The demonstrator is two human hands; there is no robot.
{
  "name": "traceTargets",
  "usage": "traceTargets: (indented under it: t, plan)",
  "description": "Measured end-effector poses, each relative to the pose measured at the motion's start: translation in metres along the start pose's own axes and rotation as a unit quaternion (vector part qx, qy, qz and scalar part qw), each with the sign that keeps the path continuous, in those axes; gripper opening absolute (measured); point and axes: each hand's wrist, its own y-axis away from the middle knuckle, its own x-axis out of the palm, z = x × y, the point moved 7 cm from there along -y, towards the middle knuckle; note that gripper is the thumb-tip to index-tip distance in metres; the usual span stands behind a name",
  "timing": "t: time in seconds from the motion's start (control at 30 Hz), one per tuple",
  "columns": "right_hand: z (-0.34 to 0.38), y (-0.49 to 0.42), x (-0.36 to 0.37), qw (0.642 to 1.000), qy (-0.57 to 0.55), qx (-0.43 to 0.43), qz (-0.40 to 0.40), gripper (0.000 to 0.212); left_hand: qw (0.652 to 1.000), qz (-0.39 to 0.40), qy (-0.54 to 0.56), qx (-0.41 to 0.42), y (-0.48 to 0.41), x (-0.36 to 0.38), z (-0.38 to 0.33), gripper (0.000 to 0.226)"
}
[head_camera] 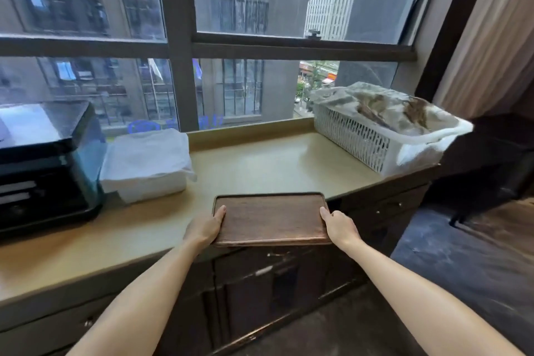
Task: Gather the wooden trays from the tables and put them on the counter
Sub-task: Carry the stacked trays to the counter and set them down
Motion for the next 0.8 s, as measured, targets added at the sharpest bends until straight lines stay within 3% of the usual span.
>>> traceTargets:
  t: [0.33,0.5,0.8]
  plan:
    - [0.062,-0.206,0.048,0.996,0.049,-0.042,0.070,0.054,0.999,-0.010,0.026,-0.046,-0.166,0.017,-0.027,0.054]
    - [0.096,-0.316,0.077,0.988,0.068,-0.070,0.121,0.045,0.995,-0.034,-0.013,-0.097,-0.245,0.024,-0.043,0.056]
    - [0.135,-0.460,0.116,0.975,0.086,-0.093,0.181,0.046,0.984,-0.052,-0.052,-0.163,-0.360,0.043,-0.063,0.061]
